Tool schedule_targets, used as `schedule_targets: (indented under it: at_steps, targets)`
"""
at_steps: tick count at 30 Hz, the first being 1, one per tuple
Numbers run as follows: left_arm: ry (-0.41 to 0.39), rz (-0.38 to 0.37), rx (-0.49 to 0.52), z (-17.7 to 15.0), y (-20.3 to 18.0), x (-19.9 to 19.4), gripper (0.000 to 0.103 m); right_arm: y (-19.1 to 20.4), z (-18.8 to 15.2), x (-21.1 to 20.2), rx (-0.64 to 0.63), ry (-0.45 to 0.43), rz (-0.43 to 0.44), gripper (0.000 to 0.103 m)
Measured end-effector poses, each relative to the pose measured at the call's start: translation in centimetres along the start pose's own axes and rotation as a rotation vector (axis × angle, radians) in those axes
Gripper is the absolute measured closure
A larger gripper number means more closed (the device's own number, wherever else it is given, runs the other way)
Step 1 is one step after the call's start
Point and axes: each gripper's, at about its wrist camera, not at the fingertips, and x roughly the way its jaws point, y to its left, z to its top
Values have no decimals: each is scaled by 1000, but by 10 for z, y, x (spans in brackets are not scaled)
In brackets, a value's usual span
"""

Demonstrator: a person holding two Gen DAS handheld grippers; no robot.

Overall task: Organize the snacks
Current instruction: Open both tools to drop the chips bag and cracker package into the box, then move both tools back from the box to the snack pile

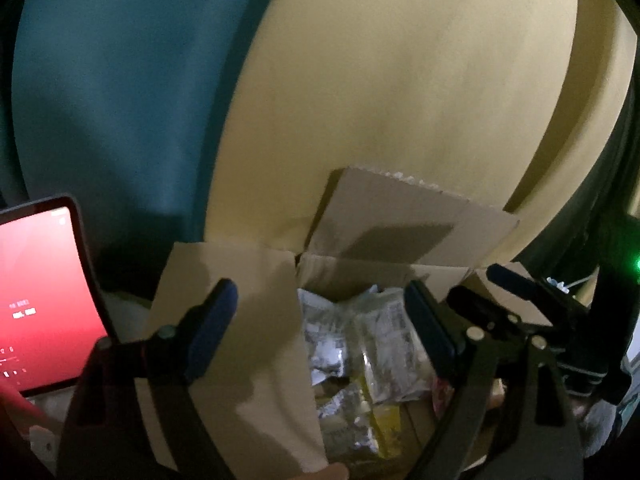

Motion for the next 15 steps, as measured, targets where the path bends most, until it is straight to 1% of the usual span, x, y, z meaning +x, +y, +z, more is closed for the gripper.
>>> schedule_targets:
  at_steps: [2, 8, 9, 15]
  targets:
    - [-6, -6, 7, -2, 1, -6, 16, 3, 1, -3, -15, 3, -5, 13]
    - [-32, -22, 33, 1, -15, -18, 16, 7, -2, -19, -33, 13, -24, 13]
    - [-36, -21, 36, 1, -17, -19, 16, 1, -3, -27, -31, 12, -27, 13]
    - [-67, -2, 64, -1, -27, -38, 16, 5, -6, -51, -27, 0, -40, 13]
